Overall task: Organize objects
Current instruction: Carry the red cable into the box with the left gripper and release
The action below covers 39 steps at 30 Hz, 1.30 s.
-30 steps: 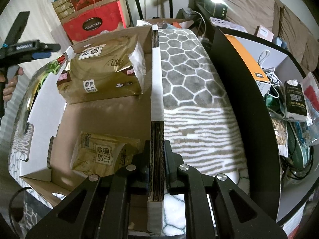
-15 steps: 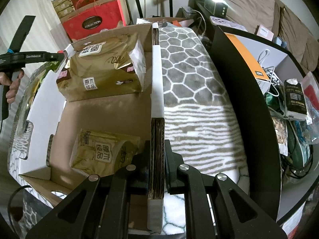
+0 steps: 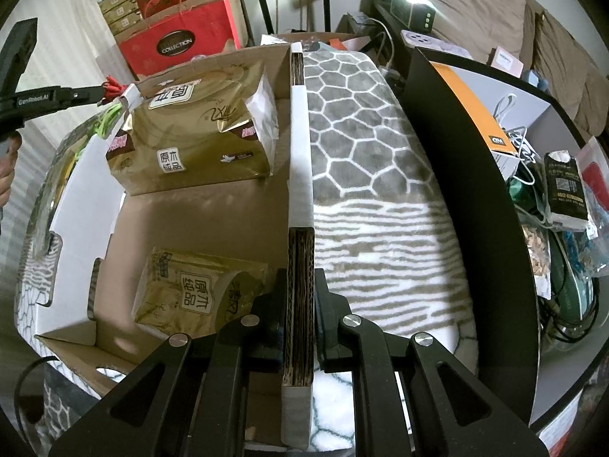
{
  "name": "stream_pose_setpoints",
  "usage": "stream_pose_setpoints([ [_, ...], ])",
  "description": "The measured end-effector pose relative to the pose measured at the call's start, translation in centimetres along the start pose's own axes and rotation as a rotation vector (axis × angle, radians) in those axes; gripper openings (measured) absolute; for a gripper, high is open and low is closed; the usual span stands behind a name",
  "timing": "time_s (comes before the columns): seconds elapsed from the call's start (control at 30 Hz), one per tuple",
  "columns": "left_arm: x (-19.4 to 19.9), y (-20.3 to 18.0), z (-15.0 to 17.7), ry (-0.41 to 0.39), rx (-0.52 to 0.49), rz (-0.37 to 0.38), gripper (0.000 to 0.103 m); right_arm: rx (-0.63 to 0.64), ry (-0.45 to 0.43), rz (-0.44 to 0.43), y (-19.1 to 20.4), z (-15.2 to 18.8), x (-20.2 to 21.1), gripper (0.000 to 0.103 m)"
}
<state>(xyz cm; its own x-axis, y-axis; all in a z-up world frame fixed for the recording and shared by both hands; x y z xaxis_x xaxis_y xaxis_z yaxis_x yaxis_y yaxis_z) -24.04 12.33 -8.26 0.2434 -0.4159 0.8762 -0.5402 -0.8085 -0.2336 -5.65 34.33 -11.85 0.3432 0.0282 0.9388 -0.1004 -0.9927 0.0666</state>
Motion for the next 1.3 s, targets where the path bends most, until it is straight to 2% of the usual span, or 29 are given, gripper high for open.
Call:
stream_pose_setpoints([
  [0.3,5.2,-2.6,-1.0,-0.117,0.024,0.062,0.004,-0.004,0.001,-0.007,0.1,-0.1,-0.1,0.01],
  [0.5,8.0,-7.7,0.0,-0.136,-0.025,0.192,0.004,-0.004,0.001,-0.006,0.1,-0.1,-0.1,0.01],
  [0.73,6.3,-14.3,3.0,0.002,-0.148,0.206,0.004,-0.007,0.002,-0.01,0.1,-0.1,0.0,0.01],
  [0.97,2.7,-17.1,5.6,0.114,-0.21,0.133,0.004,-0.017,0.002,-0.022,0.1,0.0,0.0,0.01],
  [1.1,0.3,-18.9,6.6,0.182,-0.25,0.117,0.004,-0.019,0.002,-0.026,0.1,0.0,-0.1,0.01],
  [1.2,-1.1,-20.3,6.7,0.201,-0.265,0.128,0.004,-0.02,0.002,-0.026,0.1,0.0,-0.1,0.01],
  [1.27,-1.6,-21.0,6.2,0.197,-0.241,0.148,0.012,-0.02,0.002,-0.027,0.1,0.0,-0.1,0.01],
  [1.3,-1.8,-21.2,6.0,0.203,-0.223,0.165,0.029,-0.021,0.002,-0.028,0.1,0.0,-0.1,0.01],
])
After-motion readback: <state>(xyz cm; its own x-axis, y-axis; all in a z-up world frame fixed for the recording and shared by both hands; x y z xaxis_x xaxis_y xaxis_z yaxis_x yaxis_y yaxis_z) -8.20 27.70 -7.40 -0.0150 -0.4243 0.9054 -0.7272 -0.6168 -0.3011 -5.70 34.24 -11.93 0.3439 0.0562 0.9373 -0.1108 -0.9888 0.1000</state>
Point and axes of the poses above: each gripper's, at about its wrist camera, not at the fingertips, and x roughly against the way its jaws point, y to its left, z to its underside, the point moved 8 cm from there along -x, roughly the way its jaws point, and after that the axes turned 7 degrees about y, right-handed, at the moved point
